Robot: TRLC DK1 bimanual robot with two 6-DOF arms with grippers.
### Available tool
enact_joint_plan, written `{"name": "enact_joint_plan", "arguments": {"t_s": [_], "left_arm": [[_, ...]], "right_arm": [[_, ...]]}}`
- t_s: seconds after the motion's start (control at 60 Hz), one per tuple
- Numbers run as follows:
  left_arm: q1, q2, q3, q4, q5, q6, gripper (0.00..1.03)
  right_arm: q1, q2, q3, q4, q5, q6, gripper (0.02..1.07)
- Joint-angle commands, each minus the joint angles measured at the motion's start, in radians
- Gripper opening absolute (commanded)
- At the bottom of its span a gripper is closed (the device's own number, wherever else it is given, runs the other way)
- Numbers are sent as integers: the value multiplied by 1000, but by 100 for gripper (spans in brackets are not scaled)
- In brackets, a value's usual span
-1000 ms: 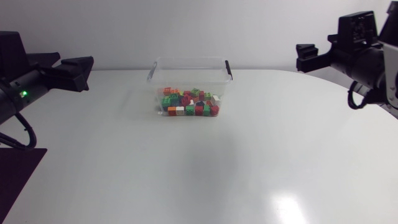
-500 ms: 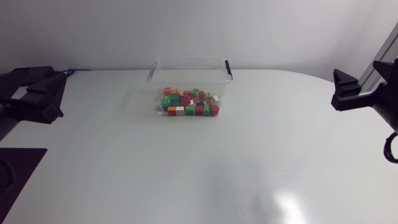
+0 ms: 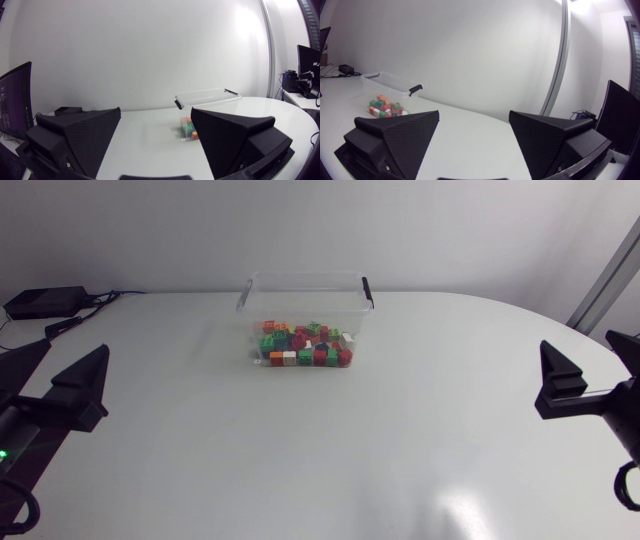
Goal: Place the duplo bricks in the container
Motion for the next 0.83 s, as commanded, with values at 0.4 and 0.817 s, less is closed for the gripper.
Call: {"name": "enact_joint_plan", "arguments": {"t_s": [0.4, 0.817], "left_arm": [[17, -200, -221, -16, -20, -60, 96], [22, -283, -307, -23, -28, -80, 96]], "right_arm": [[53, -267, -212, -92, 17, 177, 102], [74, -379, -294, -130, 21, 242, 102]]}}
